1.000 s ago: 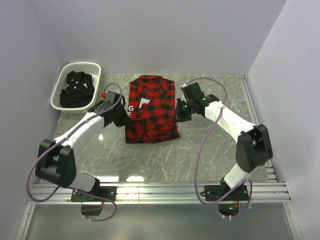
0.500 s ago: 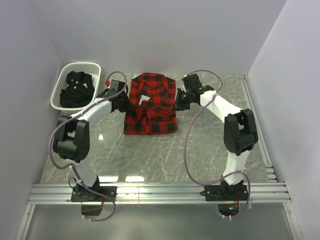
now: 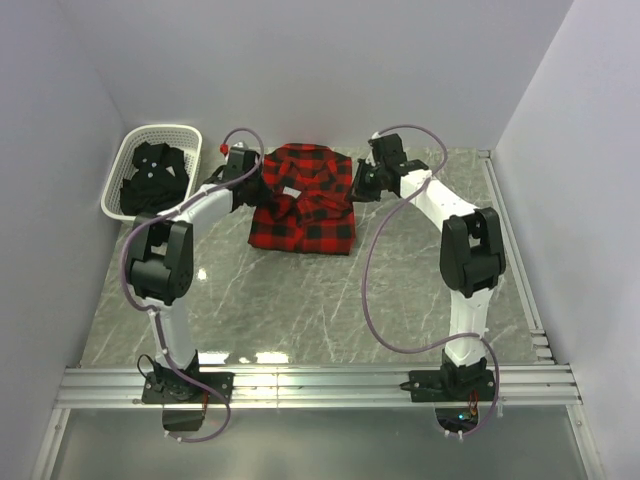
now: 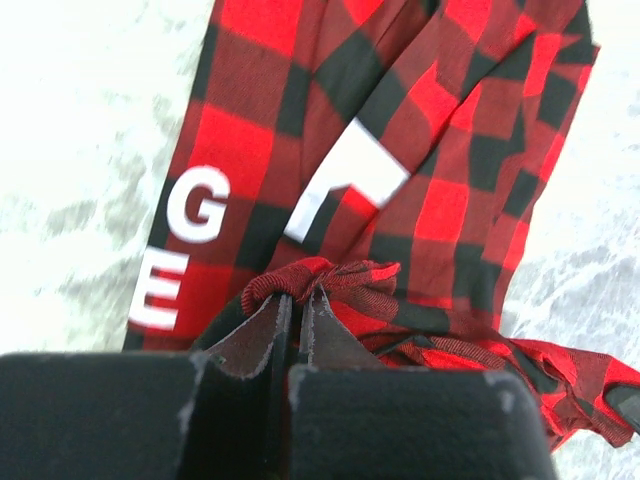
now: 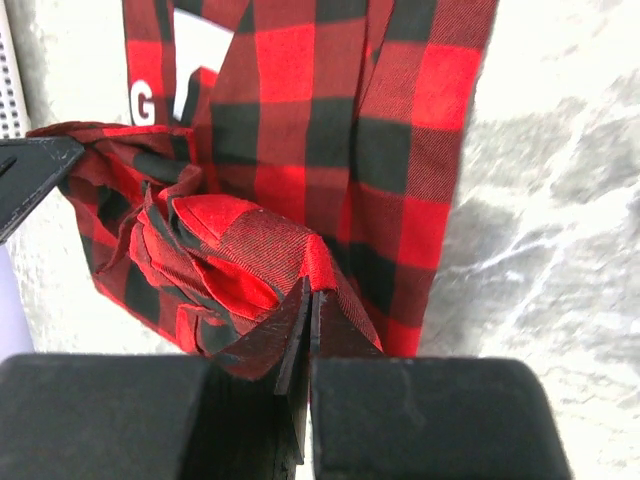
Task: Fold and stack the long sleeve shirts
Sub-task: Fold the shirt
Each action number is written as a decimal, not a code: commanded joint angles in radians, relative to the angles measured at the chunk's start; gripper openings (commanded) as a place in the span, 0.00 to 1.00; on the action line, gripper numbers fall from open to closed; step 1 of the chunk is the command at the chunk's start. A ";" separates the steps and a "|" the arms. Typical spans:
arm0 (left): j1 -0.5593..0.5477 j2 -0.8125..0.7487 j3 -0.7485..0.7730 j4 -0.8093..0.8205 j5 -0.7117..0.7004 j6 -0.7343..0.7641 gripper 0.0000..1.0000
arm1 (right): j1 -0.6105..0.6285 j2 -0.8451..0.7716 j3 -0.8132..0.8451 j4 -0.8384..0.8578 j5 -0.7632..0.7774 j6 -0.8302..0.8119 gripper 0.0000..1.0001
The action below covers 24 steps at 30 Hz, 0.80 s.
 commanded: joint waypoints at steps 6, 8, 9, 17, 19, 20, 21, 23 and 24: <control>0.015 0.076 0.066 0.131 -0.031 0.039 0.04 | -0.033 0.094 0.115 0.060 0.013 -0.022 0.01; 0.015 0.089 0.066 0.145 -0.038 0.040 0.04 | -0.033 0.120 0.130 0.062 0.010 -0.026 0.02; 0.015 0.101 0.066 0.157 -0.044 0.042 0.05 | -0.034 0.129 0.148 0.060 0.008 -0.029 0.02; 0.020 0.119 0.060 0.241 -0.069 0.063 0.09 | -0.034 0.185 0.204 0.054 -0.020 -0.029 0.20; 0.021 0.110 0.062 0.261 -0.074 0.068 0.15 | -0.036 0.172 0.207 0.062 -0.009 -0.019 0.29; 0.021 0.106 0.065 0.264 -0.072 0.077 0.20 | -0.037 0.166 0.213 0.062 -0.003 -0.017 0.38; 0.021 0.096 0.068 0.267 -0.074 0.082 0.30 | -0.040 0.149 0.216 0.060 0.013 -0.017 0.42; 0.023 0.081 0.080 0.264 -0.083 0.091 0.38 | -0.040 0.126 0.236 0.048 0.040 -0.023 0.52; 0.023 0.054 0.082 0.264 -0.086 0.092 0.46 | -0.039 0.102 0.245 0.021 0.066 -0.037 0.55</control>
